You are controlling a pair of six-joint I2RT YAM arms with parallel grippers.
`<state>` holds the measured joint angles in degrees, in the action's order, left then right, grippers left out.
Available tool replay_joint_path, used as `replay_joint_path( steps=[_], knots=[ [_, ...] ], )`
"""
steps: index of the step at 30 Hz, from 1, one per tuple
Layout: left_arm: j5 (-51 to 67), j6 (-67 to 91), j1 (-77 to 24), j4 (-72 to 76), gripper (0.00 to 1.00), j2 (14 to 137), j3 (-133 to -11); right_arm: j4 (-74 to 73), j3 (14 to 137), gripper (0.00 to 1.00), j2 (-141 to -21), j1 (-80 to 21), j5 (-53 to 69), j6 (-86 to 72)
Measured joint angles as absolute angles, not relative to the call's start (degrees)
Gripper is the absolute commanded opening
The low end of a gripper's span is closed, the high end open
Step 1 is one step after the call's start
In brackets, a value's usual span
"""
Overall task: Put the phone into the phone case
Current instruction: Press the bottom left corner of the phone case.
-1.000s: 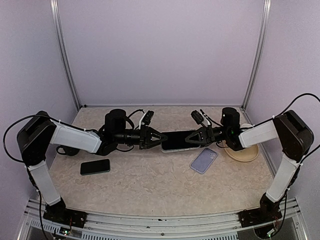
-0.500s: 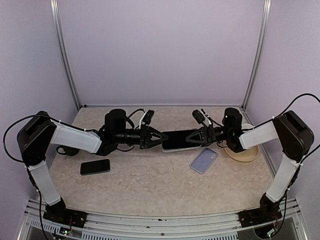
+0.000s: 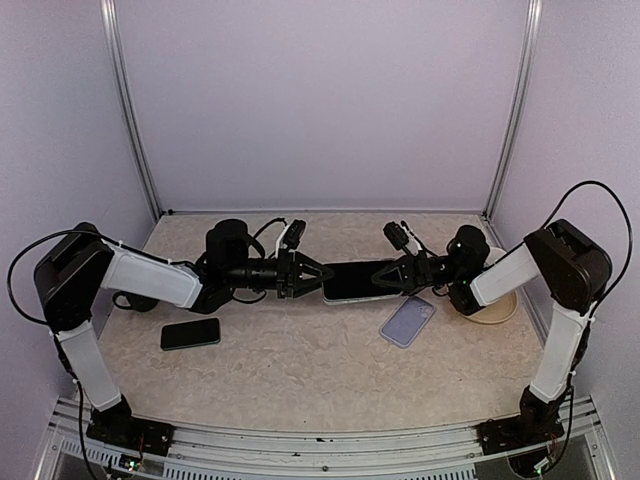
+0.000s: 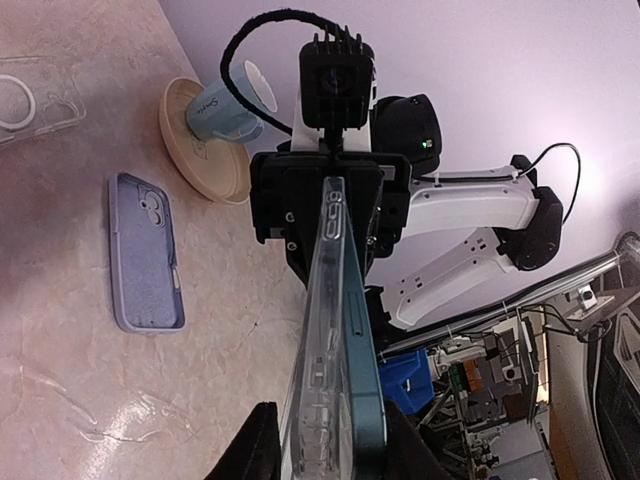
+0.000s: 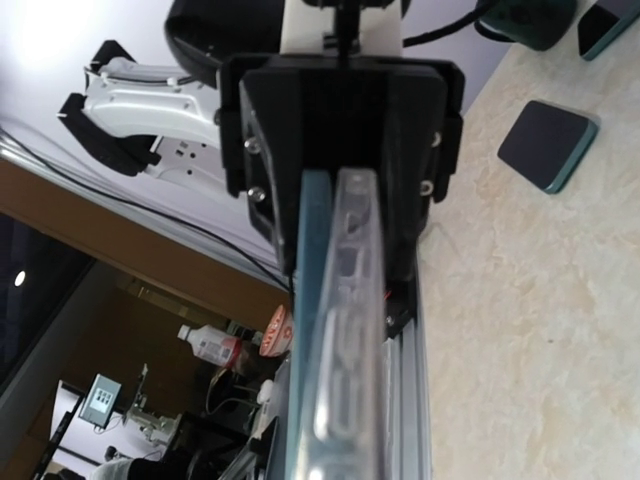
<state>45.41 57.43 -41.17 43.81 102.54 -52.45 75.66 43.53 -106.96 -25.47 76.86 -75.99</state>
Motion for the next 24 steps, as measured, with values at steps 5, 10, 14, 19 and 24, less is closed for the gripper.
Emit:
replay_joint_path(
  steps=[5,10,14,19,24],
  knots=[
    [47.00,60.03,-40.27,48.93,0.34,102.54,-50.43,77.21,43.53,0.01,-107.15,-25.47,77.30,-77.49],
    [48.12,63.16,-39.55,54.89,0.32,102.54,-49.01,77.95,43.44,0.01,-107.15,-25.47,77.60,-77.69],
    [48.51,65.25,-39.51,57.43,0.26,102.63,-48.77,78.85,43.40,0.01,-107.15,-25.47,77.71,-77.65],
    [48.93,66.87,-39.57,59.42,0.25,103.61,-48.77,79.31,43.38,0.01,-107.15,-25.47,77.84,-77.52],
    [49.10,67.40,-39.97,60.07,0.25,104.03,-48.80,79.31,43.38,0.02,-107.15,-25.47,78.35,-77.45]
  ],
)
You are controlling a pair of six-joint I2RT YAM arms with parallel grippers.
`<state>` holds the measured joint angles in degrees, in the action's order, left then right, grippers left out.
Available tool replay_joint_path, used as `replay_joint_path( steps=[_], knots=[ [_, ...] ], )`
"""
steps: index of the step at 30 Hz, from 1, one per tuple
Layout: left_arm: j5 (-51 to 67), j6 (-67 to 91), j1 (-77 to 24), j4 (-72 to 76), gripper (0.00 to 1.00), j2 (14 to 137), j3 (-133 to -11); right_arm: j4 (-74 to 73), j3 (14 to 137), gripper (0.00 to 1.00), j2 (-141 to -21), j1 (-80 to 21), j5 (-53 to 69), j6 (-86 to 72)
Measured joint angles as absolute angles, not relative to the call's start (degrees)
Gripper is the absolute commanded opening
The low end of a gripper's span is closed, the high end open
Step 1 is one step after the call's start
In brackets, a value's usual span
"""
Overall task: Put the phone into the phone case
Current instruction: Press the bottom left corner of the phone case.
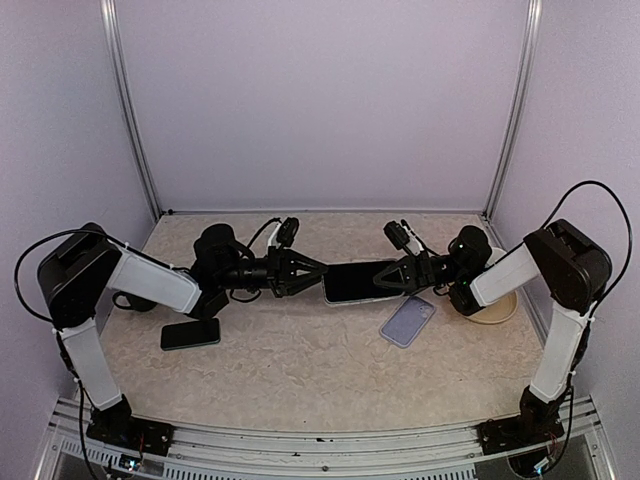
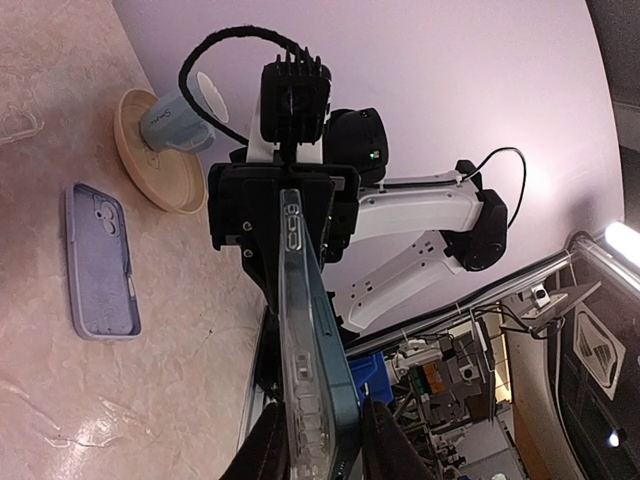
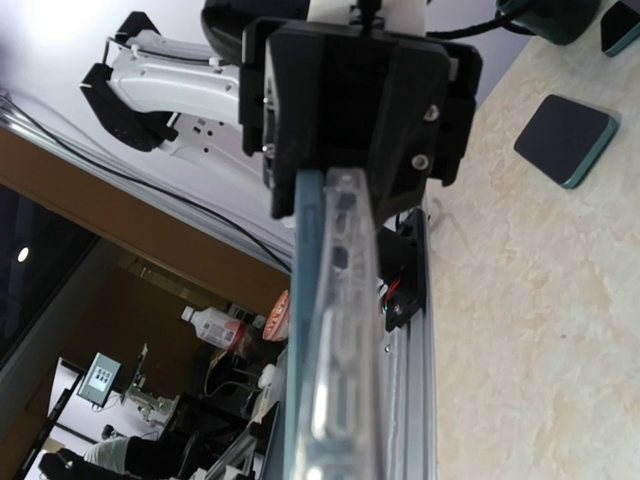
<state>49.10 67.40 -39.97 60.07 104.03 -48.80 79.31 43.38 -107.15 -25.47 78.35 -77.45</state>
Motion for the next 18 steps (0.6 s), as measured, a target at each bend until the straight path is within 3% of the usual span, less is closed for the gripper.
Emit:
replay_joint_path(
  steps=[7,11,14,18],
  knots=[
    [49.17,67.66,-40.42,60.53,0.25,104.62,-48.93,79.22,43.35,0.02,-107.15,-25.47,78.67,-77.38],
    [49.21,67.85,-40.69,60.90,0.14,104.75,-48.93,79.24,43.35,0.02,-107.15,-25.47,78.91,-77.25],
    [49.28,67.66,-40.69,61.23,0.00,105.10,-48.99,79.00,43.35,0.09,-107.15,-25.45,78.98,-77.25],
    [49.32,68.14,-40.69,61.67,0.00,105.54,-49.06,78.37,43.35,0.20,-107.15,-25.43,79.07,-76.71]
  ],
)
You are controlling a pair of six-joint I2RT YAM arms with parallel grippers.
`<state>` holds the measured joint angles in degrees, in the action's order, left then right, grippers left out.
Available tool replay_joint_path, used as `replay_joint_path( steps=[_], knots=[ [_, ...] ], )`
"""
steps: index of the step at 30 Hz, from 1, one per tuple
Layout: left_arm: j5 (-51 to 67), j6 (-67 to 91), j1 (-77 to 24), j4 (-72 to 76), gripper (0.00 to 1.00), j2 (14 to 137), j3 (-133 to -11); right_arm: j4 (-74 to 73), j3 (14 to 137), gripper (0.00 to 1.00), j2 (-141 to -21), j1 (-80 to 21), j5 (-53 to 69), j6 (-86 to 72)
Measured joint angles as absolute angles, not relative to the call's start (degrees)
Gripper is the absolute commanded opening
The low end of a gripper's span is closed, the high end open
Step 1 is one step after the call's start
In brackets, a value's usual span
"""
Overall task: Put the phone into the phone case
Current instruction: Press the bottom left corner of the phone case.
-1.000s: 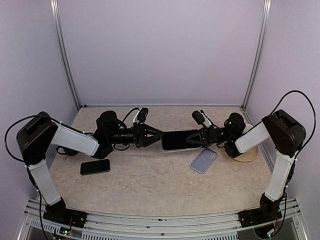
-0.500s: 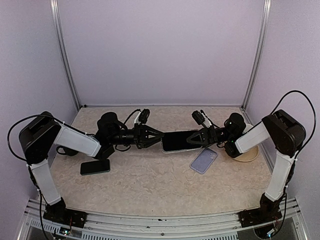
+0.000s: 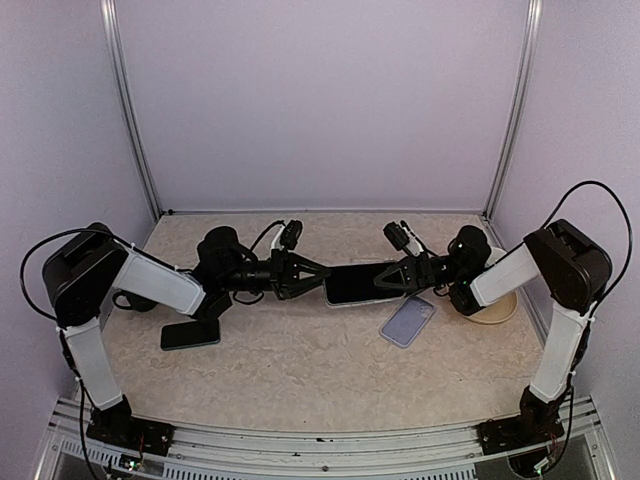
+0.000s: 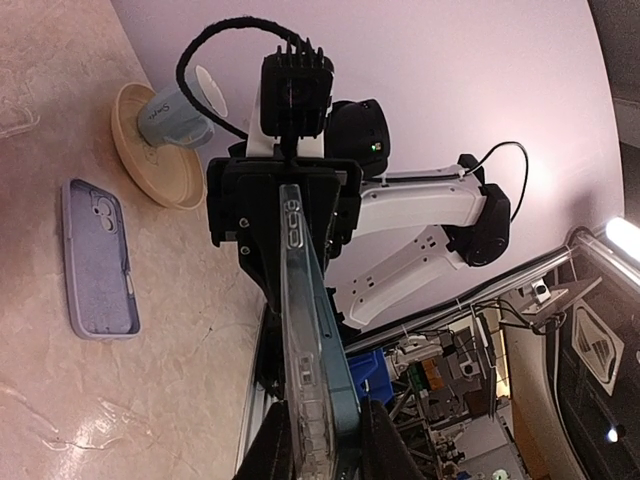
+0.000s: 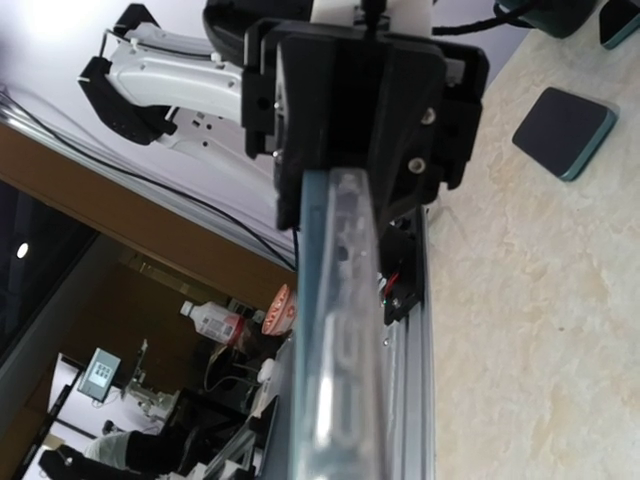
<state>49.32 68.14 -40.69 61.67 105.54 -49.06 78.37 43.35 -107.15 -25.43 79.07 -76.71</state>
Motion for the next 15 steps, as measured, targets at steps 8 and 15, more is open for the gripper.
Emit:
replay_joint_path(
  steps=[8,15],
  knots=[
    [48.97,68.55,-41.21,60.25,0.00,105.89,-49.25,67.85,43.92,0.28,-105.86,-25.58,78.19,-69.21],
    [45.80,62.85,-41.41,49.87,0.00,104.95,-51.59,51.64,46.61,0.22,-103.13,-25.98,75.68,-57.93]
  ],
)
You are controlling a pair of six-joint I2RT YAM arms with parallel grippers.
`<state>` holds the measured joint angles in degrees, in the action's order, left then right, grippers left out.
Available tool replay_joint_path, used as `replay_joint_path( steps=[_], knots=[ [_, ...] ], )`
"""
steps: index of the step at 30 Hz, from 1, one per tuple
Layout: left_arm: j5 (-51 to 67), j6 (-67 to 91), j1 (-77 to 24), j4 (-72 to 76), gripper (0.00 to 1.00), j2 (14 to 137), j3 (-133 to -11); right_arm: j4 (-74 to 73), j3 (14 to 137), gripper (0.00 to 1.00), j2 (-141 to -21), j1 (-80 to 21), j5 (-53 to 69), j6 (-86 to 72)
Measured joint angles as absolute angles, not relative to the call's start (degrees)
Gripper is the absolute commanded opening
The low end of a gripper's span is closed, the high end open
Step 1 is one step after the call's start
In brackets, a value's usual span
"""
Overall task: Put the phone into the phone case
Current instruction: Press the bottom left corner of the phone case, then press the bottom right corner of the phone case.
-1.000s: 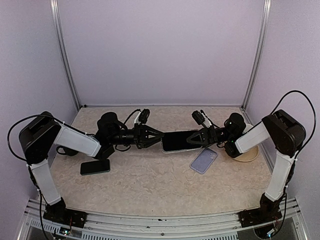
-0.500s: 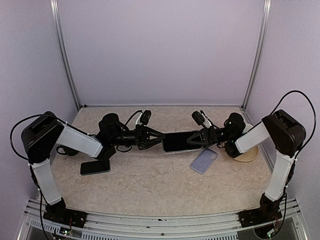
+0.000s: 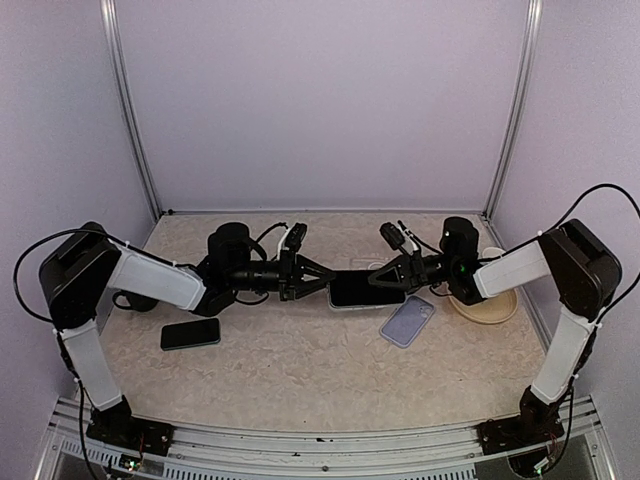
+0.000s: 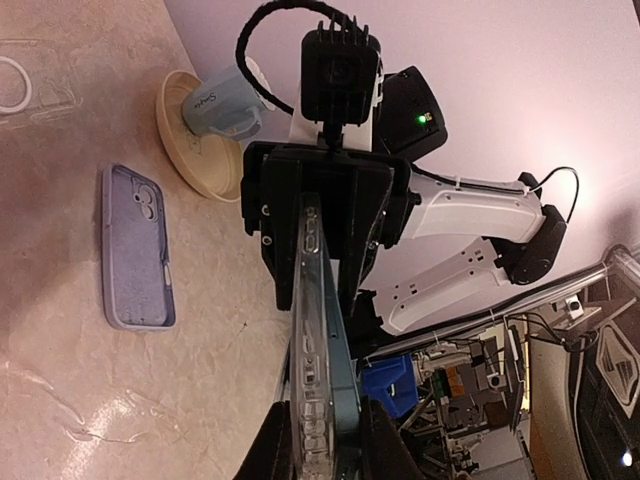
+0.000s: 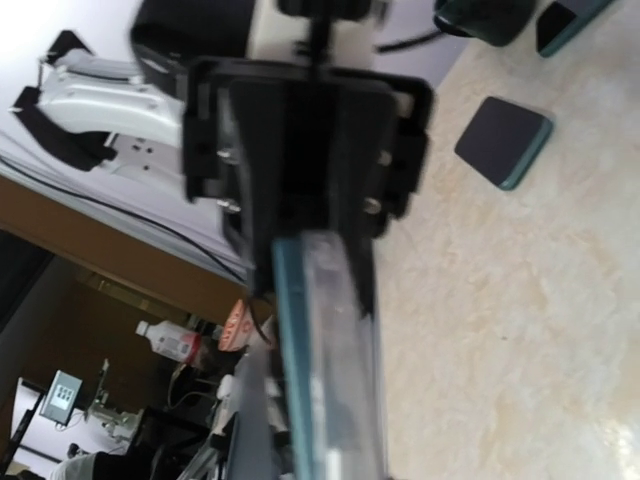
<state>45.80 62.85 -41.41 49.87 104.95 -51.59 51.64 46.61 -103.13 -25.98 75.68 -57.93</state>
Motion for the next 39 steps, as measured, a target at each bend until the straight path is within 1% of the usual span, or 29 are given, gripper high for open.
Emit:
replay_joint_path(
  steps=[5,13,17,20,25,32,36,39],
  knots=[
    [42.13,58.46,-41.95,41.60,0.00,101.97,-52.36,48.10,46.78,0.13,-102.98,-26.06,75.42,-55.16],
    [37.41,53.47,-42.52,33.10,0.00,99.79,-54.41,51.35,46.74,0.08,-102.83,-26.04,75.26,-57.98],
    [35.48,51.53,-42.98,28.88,0.00,98.65,-56.07,54.30,46.59,0.00,-102.85,-25.85,75.18,-60.27],
    [35.22,50.94,-43.09,28.32,0.01,98.59,-56.55,56.77,46.13,0.00,-102.87,-25.74,75.18,-62.37],
    [37.43,52.66,-42.72,32.84,0.22,98.59,-54.92,62.98,45.21,0.00,-103.44,-25.93,75.46,-67.07],
    [39.46,56.25,-41.71,39.75,0.43,98.50,-50.30,68.49,44.64,0.00,-104.84,-26.61,75.66,-72.44],
    [39.66,56.84,-41.21,41.32,0.50,97.82,-48.88,70.08,44.58,0.00,-104.84,-26.55,75.88,-73.41],
    [39.66,57.12,-40.88,41.76,0.51,97.32,-47.90,70.22,44.60,0.00,-104.84,-26.28,75.96,-73.17]
  ],
)
